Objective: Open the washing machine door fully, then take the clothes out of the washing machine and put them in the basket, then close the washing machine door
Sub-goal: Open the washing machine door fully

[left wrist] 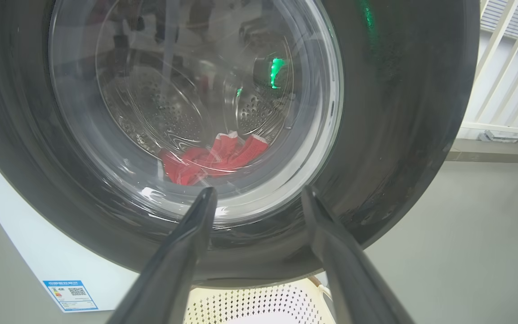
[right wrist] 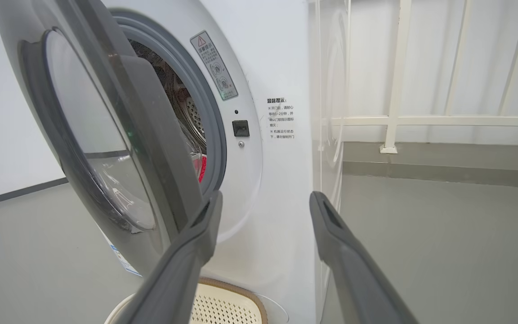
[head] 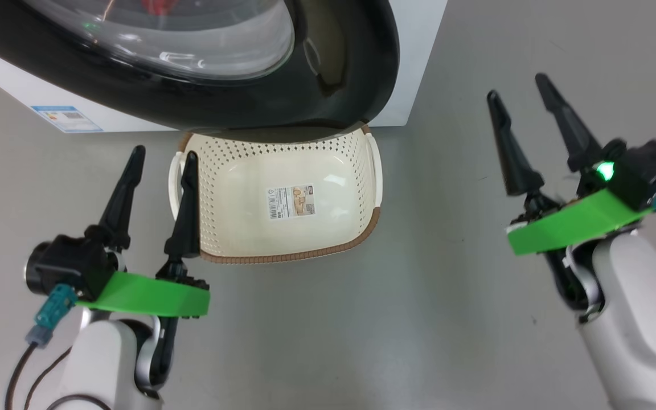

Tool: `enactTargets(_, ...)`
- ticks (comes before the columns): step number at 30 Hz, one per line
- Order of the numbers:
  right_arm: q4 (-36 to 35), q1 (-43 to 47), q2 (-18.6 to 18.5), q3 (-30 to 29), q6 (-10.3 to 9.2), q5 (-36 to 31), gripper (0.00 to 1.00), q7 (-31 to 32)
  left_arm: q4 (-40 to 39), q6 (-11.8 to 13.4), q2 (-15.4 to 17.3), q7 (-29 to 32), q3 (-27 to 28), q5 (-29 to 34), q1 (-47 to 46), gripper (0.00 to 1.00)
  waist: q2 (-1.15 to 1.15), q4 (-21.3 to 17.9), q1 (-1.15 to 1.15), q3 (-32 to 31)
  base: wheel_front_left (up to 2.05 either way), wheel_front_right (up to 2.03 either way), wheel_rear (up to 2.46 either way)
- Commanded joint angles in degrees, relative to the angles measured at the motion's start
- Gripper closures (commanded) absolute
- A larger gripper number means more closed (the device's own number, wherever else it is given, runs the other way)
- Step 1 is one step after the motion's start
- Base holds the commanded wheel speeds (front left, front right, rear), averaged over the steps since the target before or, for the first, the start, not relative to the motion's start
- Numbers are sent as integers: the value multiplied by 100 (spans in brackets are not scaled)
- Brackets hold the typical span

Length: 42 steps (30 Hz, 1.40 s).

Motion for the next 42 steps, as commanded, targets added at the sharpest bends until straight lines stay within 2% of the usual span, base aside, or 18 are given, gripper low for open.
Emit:
enactTargets(1,-203,213,136,15,43,-98,0,-36,-167,11,143,-45,176,-40,134,0,0,5,0,-4,0,0,0)
enactTargets(5,-387,501,403,-244,43,-273,0,-36,-192,38,143,-45,185,-62,176,0,0,12,0,-6,0,0,0)
enactTargets(10,-503,719,541,-348,43,-417,0,-37,-194,46,143,-45,192,-74,191,0,0,16,0,10,0,0,0)
enactTargets(26,-568,739,689,-379,43,-556,0,-37,-188,52,143,-45,187,-33,132,0,0,17,0,66,0,0,0)
enactTargets(27,-557,723,689,-372,43,-558,25,-37,-192,52,143,-45,194,-30,129,0,0,20,0,73,0,0,0)
enactTargets(28,-547,703,686,-366,43,-560,62,-37,-189,51,143,-45,199,-23,128,0,0,25,0,78,0,0,0)
enactTargets(30,-498,655,687,-347,43,-506,100,-37,-182,51,143,-45,201,-23,116,0,0,37,0,100,0,0,0)
enactTargets(36,-365,454,692,-282,43,-130,100,-37,-192,54,143,-45,146,-61,58,0,0,100,0,139,0,0,0)
enactTargets(42,-1,0,648,147,43,1497,100,13,-225,83,143,-45,70,-132,12,0,0,168,0,174,0,0,0)
